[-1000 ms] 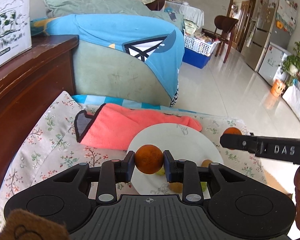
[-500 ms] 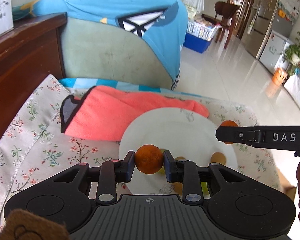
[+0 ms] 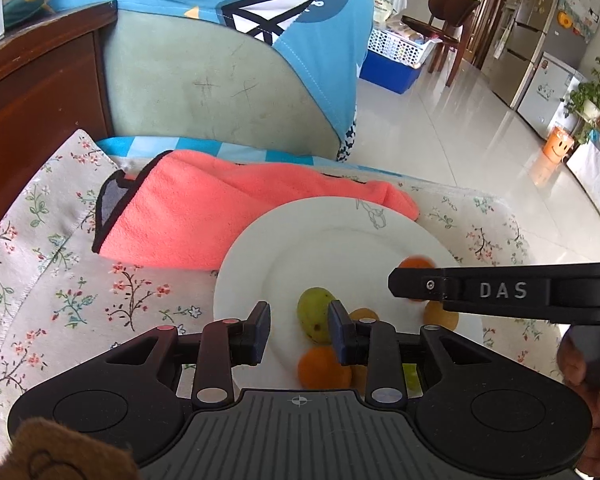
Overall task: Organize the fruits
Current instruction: 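Open the left gripper over the plate while the right gripper releases its orange there, then grasp another orange with the left gripper while the right gripper grasps another orange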
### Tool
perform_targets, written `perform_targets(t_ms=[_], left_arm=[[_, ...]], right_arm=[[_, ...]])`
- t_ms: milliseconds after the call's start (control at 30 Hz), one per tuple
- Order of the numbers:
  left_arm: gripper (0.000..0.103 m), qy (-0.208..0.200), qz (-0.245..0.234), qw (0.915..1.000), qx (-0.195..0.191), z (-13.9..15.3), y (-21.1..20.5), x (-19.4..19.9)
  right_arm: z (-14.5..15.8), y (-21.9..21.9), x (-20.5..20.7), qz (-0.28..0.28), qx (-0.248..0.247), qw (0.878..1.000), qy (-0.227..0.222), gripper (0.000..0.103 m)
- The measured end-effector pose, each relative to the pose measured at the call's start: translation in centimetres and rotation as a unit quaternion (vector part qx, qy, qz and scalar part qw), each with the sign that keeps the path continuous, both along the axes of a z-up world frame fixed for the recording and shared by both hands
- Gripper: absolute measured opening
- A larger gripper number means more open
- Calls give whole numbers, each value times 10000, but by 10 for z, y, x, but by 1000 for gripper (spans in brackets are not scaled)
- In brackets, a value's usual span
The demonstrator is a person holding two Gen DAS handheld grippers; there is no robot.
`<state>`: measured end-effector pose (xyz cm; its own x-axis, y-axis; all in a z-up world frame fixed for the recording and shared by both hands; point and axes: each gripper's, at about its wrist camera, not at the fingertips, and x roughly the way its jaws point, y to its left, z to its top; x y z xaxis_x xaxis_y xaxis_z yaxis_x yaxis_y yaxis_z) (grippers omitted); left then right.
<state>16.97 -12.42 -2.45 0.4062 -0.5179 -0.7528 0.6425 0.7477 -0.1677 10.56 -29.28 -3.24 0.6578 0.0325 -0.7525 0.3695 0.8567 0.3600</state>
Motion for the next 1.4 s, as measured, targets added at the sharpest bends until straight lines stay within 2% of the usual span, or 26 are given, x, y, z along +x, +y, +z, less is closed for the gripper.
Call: perform_targets(t_ms=[67,133,200,400,533,733,1000,1400], left_arm=[[35,7,61,10000,-71,3,2,1],[51,-48,169,9998,-124,8,4,1],[62,-137,294,9994,-143,15,7,0],[72,-305,431,9986,-76,32,16,2],[84,-483,471,9977,-15,41,29,-4],[86,-349,615,9975,57,43,51,-8],[86,-256,583,9979,108,42,81,-17],[86,-128,522,9975,456,27,101,-47]], right_arm=[[-1,-2,-1,-97,62,9999,-12,35],[0,-4,-1,-151,147,9998,-46,38],[3,-5,-3,-180,165,9997,-78,39],[17,1,-9,-94,64,9997,-220,43],[25,10,-16,53,-17,9995,-308,46],[34,32,-29,406,-279,9981,-365,46],[35,58,-49,849,-466,9948,-315,47],[30,69,-79,765,-317,9964,-155,47]])
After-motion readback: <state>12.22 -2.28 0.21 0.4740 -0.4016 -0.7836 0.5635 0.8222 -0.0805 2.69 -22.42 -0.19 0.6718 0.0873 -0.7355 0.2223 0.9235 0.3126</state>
